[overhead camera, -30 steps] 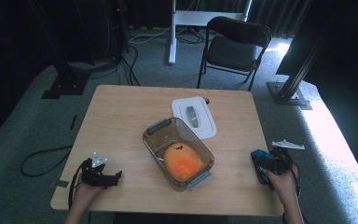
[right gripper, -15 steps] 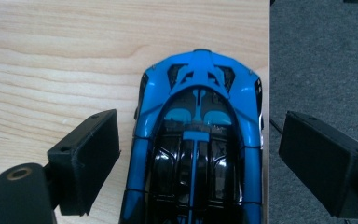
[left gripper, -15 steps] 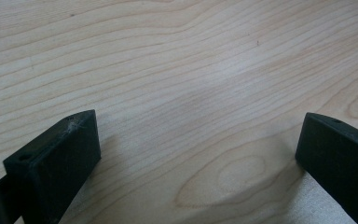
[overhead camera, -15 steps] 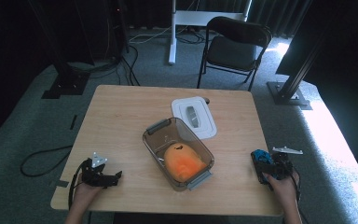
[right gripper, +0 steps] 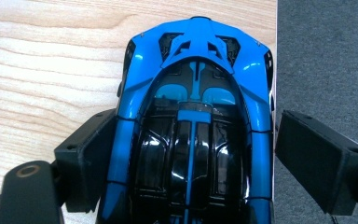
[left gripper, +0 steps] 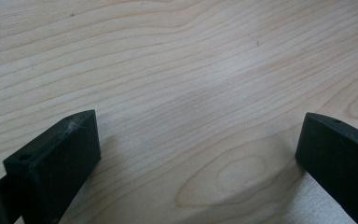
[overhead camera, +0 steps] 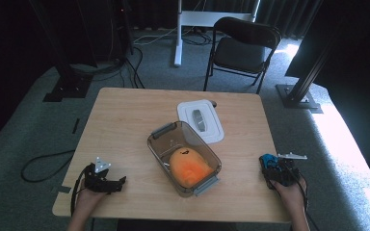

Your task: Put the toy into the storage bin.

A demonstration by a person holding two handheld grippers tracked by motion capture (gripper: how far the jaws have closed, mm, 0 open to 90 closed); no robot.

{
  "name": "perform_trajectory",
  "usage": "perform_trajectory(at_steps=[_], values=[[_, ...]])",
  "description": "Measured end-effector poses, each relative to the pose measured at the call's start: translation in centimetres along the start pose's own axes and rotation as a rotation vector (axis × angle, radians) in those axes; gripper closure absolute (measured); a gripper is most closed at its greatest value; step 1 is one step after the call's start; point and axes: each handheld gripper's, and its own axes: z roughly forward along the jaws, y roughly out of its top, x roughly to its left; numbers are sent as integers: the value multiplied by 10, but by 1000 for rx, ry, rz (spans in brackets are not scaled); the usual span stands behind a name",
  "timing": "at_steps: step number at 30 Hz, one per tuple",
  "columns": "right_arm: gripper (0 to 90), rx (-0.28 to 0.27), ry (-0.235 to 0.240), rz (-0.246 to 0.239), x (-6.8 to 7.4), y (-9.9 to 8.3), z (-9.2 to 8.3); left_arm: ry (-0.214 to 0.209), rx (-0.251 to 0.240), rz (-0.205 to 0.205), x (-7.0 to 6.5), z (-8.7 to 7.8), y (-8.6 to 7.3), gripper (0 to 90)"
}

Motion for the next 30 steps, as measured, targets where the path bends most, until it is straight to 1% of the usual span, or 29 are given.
perform_trajectory(at_steps=[6, 9, 10, 12, 15, 16, 20, 23, 24, 25, 26, 30], values=[[149, -2, 13, 10, -2, -1, 0, 0, -1, 0, 0, 0, 0, 3], [146, 17, 61, 49, -9, -1, 2, 0, 0, 1, 0, 0, 0, 2], [147, 13, 68, 51, -10, -2, 2, 0, -1, 0, 0, 0, 0, 2], [154, 2, 60, 44, -9, -3, 1, 0, 0, 0, 0, 0, 0, 3], [165, -1, 15, 6, -3, -1, -1, 0, 0, 0, 0, 0, 0, 3], [165, 0, 11, 6, -2, -1, -1, 0, -1, 0, 0, 0, 0, 2], [165, -9, 12, 10, -3, -2, -1, 0, 1, 1, 0, 0, 0, 2], [173, -17, -1, -10, -1, -3, -1, 0, 0, 1, 0, 0, 0, 2], [211, -19, -4, -23, 0, -2, -2, 0, 0, 0, 0, 0, 0, 2], [232, -27, 9, -34, 1, -2, -2, 0, -1, -1, 0, 0, 0, 2], [231, -24, 11, -45, 2, -1, -2, 0, 0, 0, 0, 0, 0, 2], [232, -11, 8, -35, 3, 2, -1, 0, 1, 1, 0, 0, 0, 2]])
